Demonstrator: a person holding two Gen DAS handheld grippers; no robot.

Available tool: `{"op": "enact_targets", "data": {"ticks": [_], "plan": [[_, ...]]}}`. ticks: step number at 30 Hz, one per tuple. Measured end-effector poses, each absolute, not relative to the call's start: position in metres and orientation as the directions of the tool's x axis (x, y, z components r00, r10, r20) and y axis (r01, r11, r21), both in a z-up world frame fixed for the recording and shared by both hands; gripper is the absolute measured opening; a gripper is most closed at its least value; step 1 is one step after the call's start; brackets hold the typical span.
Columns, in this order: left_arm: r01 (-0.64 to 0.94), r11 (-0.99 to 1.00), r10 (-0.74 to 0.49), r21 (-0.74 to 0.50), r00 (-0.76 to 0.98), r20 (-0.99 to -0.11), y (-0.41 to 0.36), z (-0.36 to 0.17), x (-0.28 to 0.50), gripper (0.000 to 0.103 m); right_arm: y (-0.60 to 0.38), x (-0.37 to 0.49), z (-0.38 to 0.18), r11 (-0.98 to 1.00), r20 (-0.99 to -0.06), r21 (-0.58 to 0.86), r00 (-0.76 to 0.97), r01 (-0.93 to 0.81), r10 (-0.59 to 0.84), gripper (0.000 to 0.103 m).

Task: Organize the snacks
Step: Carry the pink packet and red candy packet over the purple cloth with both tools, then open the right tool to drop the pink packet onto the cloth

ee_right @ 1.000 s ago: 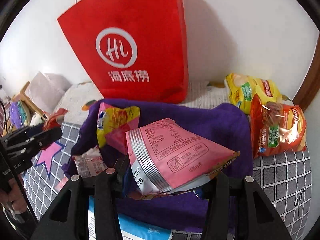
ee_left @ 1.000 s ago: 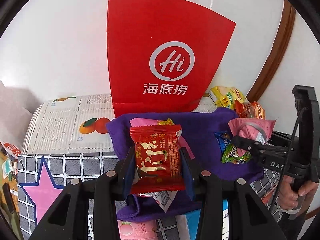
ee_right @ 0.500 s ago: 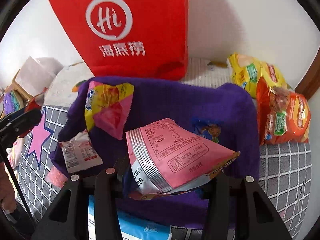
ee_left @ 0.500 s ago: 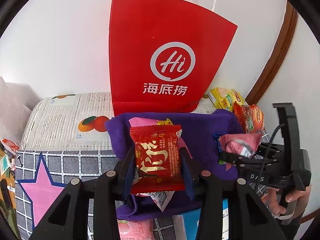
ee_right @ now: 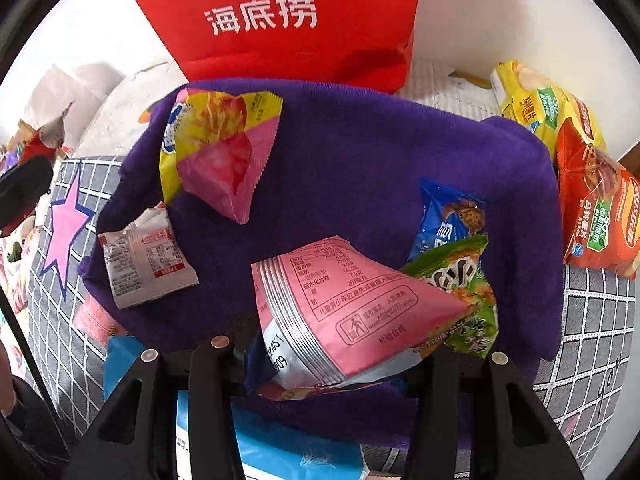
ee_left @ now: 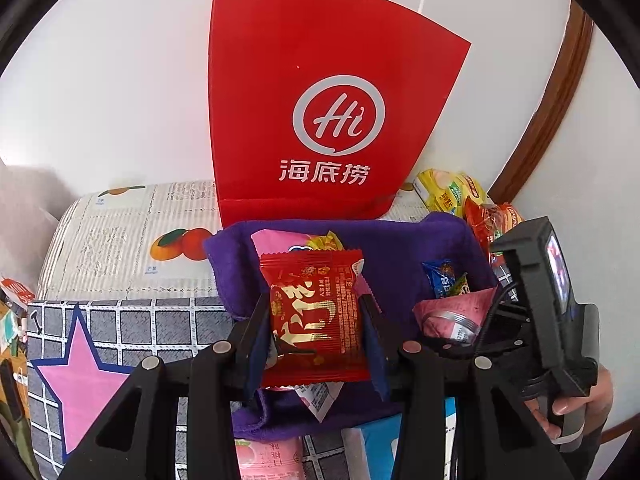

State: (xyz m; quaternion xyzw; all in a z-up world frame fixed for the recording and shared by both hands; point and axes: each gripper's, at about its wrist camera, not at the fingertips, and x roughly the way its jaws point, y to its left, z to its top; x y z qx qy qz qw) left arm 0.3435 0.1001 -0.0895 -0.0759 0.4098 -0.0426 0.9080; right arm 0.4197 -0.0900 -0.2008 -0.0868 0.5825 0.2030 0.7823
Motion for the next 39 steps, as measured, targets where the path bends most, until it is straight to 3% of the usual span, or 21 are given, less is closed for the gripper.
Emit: {"op": "enact_targets", "data": {"ticks": [9,14,22,39], "plan": [[0.026,0.986,-0.141,-0.164,0.650,-0.746,0.094,-0.094,0.344,0.040,-0.087,0.425,-0.208,0.902,-0.955,0.097,0.217,-0.420,0.203,0.050],[0.027,0.988,-0.134,-0.151,0.632,-0.763,0.089,-0.101,0.347,0.040,-0.081,0.426,-0.211,0.904,-0.954,0.050,0.247,-0.425,0.169,0.061],[0.025,0.989,-0.128,-0.144,0.619,-0.775,0.087,-0.105,0.349,0.040,-0.085,0.419,-0.196,0.906,-0.938,0.035,0.299,-0.422,0.176,0.069],[0.012,0.988,-0.128,-0.151,0.596,-0.793,0.089,-0.115,0.355,0.040,-0.105,0.399,-0.142,0.915,-0.878,0.083,0.406,-0.396,0.255,0.069]]}}
